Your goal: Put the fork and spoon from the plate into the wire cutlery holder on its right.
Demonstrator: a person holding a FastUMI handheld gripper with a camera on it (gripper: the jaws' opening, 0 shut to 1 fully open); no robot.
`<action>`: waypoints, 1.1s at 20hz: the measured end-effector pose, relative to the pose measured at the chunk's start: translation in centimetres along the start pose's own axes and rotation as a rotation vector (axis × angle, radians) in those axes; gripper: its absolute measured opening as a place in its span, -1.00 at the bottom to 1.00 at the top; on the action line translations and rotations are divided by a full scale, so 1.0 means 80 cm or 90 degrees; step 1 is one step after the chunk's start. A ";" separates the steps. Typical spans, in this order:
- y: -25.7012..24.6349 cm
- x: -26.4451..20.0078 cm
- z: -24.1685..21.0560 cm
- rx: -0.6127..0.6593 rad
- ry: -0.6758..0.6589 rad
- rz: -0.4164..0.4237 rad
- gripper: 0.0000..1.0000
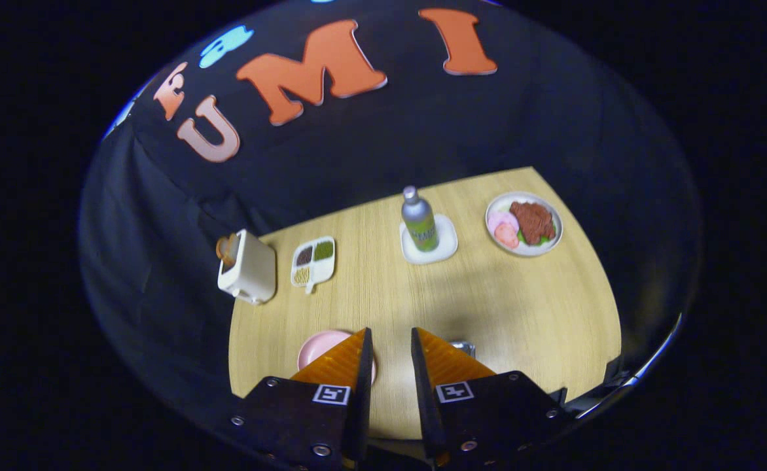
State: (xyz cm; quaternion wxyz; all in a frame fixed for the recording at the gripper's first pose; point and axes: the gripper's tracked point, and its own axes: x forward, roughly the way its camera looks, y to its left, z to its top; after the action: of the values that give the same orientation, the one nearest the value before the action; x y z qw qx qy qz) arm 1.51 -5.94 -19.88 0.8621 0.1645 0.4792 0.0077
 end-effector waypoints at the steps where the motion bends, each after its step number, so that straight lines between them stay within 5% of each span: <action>1: 0.002 -0.003 0.009 0.001 -0.042 0.000 -0.33; 6: 0.004 -0.064 0.076 -0.049 -0.264 -0.018 -0.30; 13: 0.046 -0.151 0.132 -0.139 -0.487 -0.031 0.26; 16: 0.070 -0.163 0.137 -0.149 -0.528 -0.024 0.54; 22: 0.100 -0.186 0.156 -0.166 -0.593 -0.022 0.76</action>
State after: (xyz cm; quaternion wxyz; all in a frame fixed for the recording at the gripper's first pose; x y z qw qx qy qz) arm 4.94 -4.37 0.76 0.9984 0.0330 0.0401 -0.0210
